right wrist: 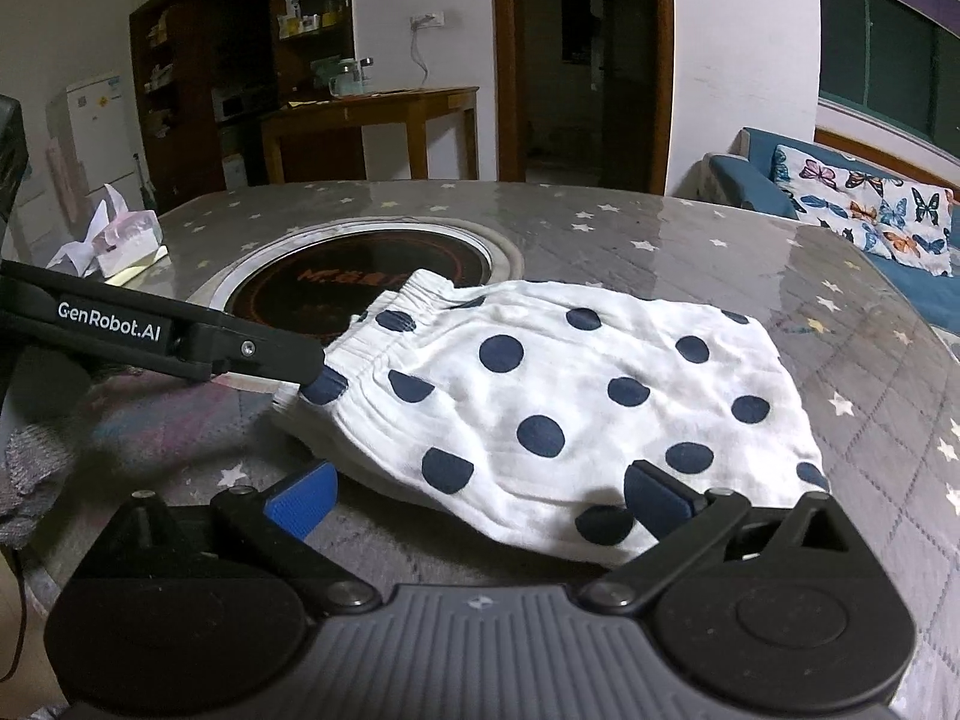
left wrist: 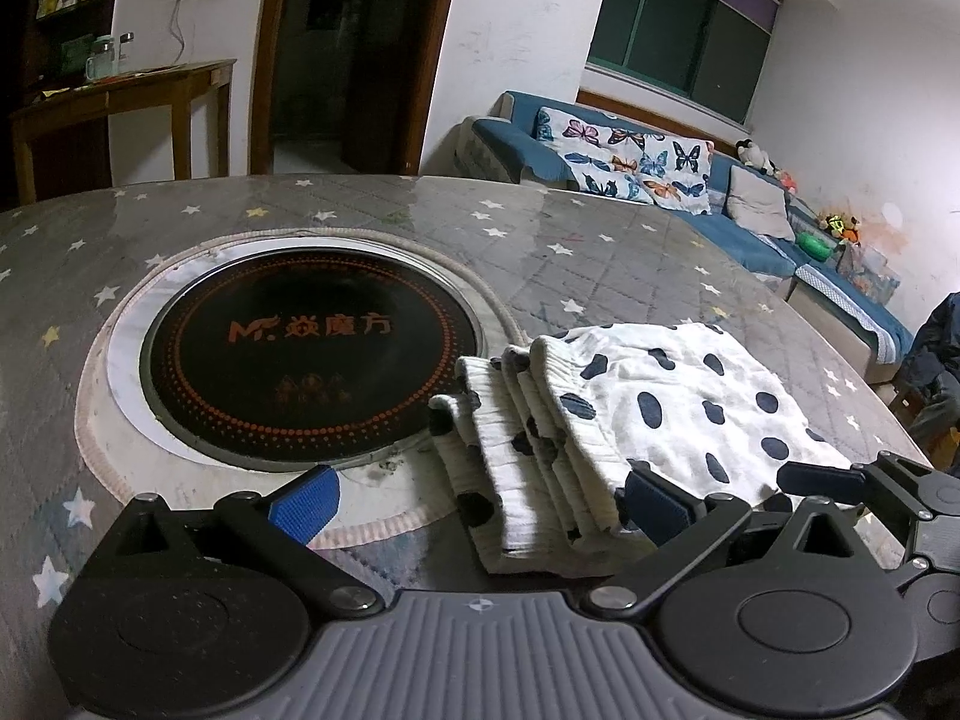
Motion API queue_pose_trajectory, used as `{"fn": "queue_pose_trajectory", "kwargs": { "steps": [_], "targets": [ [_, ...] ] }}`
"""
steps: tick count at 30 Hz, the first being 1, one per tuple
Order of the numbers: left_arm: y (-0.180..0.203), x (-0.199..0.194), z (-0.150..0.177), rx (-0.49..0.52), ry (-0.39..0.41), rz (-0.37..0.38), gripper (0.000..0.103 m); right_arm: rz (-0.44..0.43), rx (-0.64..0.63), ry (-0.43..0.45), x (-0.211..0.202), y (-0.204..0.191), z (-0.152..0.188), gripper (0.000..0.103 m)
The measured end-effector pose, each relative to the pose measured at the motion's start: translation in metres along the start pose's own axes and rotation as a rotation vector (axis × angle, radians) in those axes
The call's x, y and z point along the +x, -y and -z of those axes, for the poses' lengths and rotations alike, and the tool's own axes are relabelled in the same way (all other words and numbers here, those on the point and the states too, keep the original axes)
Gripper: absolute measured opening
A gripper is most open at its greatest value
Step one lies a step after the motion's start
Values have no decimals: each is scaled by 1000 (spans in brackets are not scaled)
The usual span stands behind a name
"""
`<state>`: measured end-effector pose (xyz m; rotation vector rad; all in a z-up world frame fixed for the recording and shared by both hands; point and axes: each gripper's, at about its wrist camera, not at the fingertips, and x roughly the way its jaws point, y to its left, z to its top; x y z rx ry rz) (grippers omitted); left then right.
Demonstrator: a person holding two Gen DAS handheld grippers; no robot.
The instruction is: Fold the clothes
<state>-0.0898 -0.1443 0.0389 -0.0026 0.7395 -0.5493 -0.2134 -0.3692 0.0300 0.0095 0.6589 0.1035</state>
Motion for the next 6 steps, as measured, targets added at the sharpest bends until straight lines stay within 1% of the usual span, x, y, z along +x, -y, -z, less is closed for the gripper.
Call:
{"fn": "queue_pose_trajectory", "kwargs": {
  "steps": [6],
  "targets": [
    [0,-5,2,-3,10,-4,103,1,4,7,-2,-2,1,103]
  ]
}}
